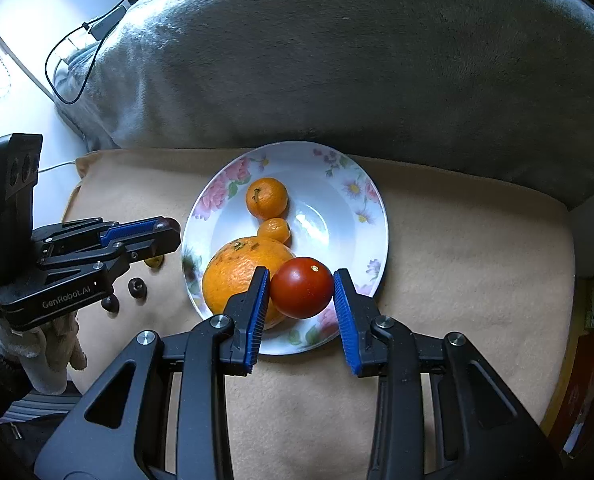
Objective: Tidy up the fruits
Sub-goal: 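Carry the tomato in the right gripper while the left gripper carries the plum over the plate, then lower the tomato and plum onto the plate and open both grippers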
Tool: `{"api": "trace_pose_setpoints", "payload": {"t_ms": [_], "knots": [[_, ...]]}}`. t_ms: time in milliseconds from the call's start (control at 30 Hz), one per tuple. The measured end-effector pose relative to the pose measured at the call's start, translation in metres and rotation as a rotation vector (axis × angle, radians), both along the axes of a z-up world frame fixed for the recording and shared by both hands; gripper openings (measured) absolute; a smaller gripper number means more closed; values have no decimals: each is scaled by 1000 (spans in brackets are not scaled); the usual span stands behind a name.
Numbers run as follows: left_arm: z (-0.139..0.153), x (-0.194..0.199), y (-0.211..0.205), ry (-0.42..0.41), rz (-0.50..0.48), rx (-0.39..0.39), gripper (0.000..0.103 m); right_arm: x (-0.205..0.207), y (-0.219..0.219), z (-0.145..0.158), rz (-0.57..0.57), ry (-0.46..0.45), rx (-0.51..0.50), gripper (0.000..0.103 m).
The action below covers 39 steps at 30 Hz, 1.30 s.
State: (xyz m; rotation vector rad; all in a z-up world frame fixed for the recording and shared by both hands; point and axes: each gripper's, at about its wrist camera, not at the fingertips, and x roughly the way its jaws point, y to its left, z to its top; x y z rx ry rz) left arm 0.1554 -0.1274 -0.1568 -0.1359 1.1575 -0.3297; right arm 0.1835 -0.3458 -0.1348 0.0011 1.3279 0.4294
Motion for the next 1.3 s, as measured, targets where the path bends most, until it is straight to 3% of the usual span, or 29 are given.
{"api": "trace_pose_setpoints", "payload": {"t_ms": [667,733,800,867,967,1000,1100,1133,1300], "knots": [[4,-1,-14,-10,-29,4,19,3,-3,1,-11,-10,6,34],[4,0,-14,-11,-30,6,24,4,-3,2,-11,-17,7,34],[5,-1,-14,-15,-28,6,30,5,-3,4,-16,-22,9,40],[5,-1,-14,-17,-29,7,31,5,-3,7,-22,-42,10,66],[6,-2,-14,-20,-30,16,32,6,-5,11,-29,-55,17,68],[6,-2,-14,-21,-31,17,35,6,-5,12,-30,-58,14,68],[10,-4,-15,-37,-37,18,69,7,-5,12,-31,-62,13,71],[12,-5,-15,-44,-39,22,76,7,-6,12,-32,-64,13,75],[13,-6,-18,-42,-37,78,80,8,-6,14,-50,-69,8,84]]}}
